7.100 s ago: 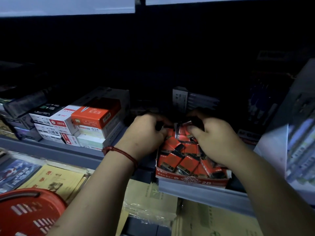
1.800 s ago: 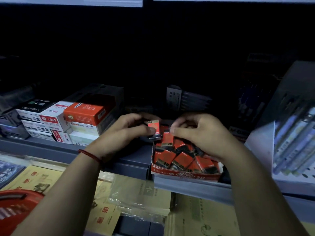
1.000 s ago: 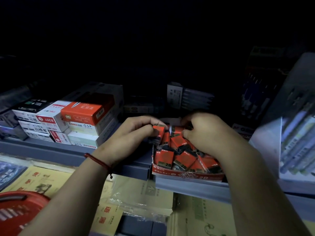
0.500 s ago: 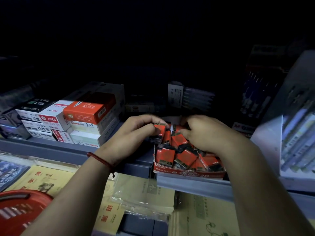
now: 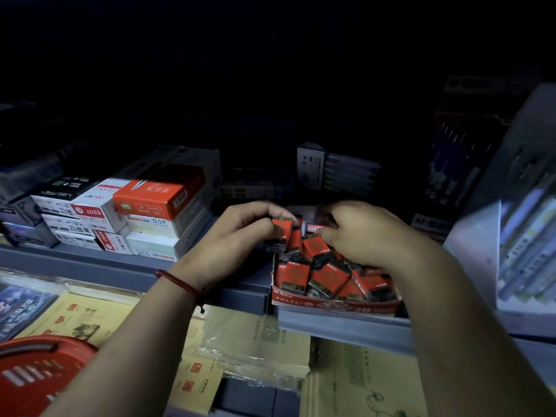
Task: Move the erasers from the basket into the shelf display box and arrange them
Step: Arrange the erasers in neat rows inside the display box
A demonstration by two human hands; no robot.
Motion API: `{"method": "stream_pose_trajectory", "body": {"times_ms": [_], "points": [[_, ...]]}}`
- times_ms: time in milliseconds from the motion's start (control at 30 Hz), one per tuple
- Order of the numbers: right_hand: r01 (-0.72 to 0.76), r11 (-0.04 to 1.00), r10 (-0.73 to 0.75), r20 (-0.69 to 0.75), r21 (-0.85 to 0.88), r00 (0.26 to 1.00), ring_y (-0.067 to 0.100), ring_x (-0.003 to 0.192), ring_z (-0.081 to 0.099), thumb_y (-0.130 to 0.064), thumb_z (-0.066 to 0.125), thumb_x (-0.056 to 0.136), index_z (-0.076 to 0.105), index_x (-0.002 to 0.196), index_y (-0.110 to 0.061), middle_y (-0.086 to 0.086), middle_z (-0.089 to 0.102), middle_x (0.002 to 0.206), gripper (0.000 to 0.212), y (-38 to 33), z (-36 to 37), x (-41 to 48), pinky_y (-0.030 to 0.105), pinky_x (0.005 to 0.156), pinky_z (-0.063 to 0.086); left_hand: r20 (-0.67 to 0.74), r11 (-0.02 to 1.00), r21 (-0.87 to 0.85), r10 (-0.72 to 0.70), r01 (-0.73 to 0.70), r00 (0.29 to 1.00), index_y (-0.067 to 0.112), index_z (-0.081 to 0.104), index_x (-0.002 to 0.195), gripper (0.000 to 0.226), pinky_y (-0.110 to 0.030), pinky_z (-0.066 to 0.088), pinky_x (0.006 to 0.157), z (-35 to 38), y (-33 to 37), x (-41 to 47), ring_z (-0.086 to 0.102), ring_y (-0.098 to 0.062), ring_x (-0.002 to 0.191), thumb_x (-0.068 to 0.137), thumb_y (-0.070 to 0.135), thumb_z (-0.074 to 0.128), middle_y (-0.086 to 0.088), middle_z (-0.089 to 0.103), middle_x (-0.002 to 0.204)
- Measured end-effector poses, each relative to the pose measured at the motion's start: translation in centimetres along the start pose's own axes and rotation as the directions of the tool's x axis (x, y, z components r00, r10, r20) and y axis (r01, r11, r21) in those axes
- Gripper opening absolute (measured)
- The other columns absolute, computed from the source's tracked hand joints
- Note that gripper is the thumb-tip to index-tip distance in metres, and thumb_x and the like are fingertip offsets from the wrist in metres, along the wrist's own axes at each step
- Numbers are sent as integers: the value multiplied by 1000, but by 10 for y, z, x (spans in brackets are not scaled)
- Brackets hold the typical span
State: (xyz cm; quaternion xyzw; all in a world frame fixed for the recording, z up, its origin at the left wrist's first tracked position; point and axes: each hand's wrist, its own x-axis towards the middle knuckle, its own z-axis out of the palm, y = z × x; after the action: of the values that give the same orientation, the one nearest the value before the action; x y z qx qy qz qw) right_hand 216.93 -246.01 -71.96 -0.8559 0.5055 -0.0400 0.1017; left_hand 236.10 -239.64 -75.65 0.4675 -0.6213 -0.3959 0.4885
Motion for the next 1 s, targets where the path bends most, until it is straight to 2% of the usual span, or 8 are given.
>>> {"method": "stream_pose_trajectory", "body": {"times_ms": [167, 333, 500, 633, 733, 800, 933, 1000], "points": [[13, 999, -12, -19, 29, 1000, 23, 92, 60, -36, 53, 96, 62, 105, -23, -1, 62, 101, 18, 2, 4, 1, 38, 83, 54, 1, 1000, 2, -2, 2, 1000, 0, 70, 107, 48, -33, 54, 88, -1, 1, -1, 69, -28, 99, 75, 33, 55, -18, 72, 106], [-2, 992, 7, -43, 123, 999, 21, 93, 62, -39, 57, 95, 62, 116, -26, -3, 65, 105, 25, 2, 6, 3, 35, 83, 54, 5, 1000, 11, 9, -9, 1000, 1, 70, 107, 49, -26, 53, 86, -1, 1, -1, 69, -21, 98, 76, 34, 54, -14, 73, 106], [0, 994, 4, -38, 112, 999, 23, 91, 62, -38, 55, 96, 64, 107, -24, -1, 64, 101, 20, 3, 5, 2, 39, 84, 55, 4, 1000, 25, 11, -11, 1000, 1, 71, 108, 48, -26, 53, 86, -2, 2, -1, 69, -22, 100, 76, 33, 55, -13, 73, 107], [17, 991, -12, -34, 132, 999, 22, 89, 59, -37, 54, 98, 59, 101, -20, -2, 60, 95, 18, 5, 4, 0, 33, 78, 51, -5, 1000, 22, 11, -11, 1000, 1, 71, 108, 40, -26, 53, 86, -1, 3, -1, 69, -21, 98, 78, 25, 57, -16, 73, 107], [16, 955, -5, -36, 297, 999, 16, 73, 61, -33, 59, 97, 62, 110, -23, -5, 61, 86, 16, 5, 0, -4, 29, 65, 47, 8, 1000, 1, -7, 7, 1000, -2, 70, 109, 34, -26, 52, 85, -1, 6, -2, 69, -23, 97, 83, 14, 54, -18, 73, 106], [-6, 903, 37, -63, 429, 997, 15, 75, 63, -36, 66, 93, 63, 119, -25, -5, 66, 90, 27, 5, -2, -7, 29, 69, 53, 24, 1000, -14, -19, 20, 1000, -2, 70, 111, 35, -25, 53, 84, -2, 7, -3, 69, -24, 98, 84, 10, 52, -18, 74, 105], [-46, 785, 155, -123, 618, 980, 6, 65, 55, -44, 73, 85, 62, 90, -31, -10, 59, 71, 18, 4, -3, -9, 21, 52, 42, -4, 999, -14, -35, 35, 999, 1, 72, 111, 24, -30, 54, 91, 1, 8, -3, 71, -28, 103, 93, 10, 59, -14, 75, 106], [-42, 731, 179, -132, 682, 975, 8, 68, 60, -39, 75, 85, 66, 90, -32, -7, 65, 76, 13, 4, -4, -9, 25, 59, 50, -76, 999, 19, -46, 48, 996, 5, 75, 107, 21, -27, 55, 90, 7, 8, 0, 72, -23, 101, 99, 13, 58, -9, 77, 103]]}}
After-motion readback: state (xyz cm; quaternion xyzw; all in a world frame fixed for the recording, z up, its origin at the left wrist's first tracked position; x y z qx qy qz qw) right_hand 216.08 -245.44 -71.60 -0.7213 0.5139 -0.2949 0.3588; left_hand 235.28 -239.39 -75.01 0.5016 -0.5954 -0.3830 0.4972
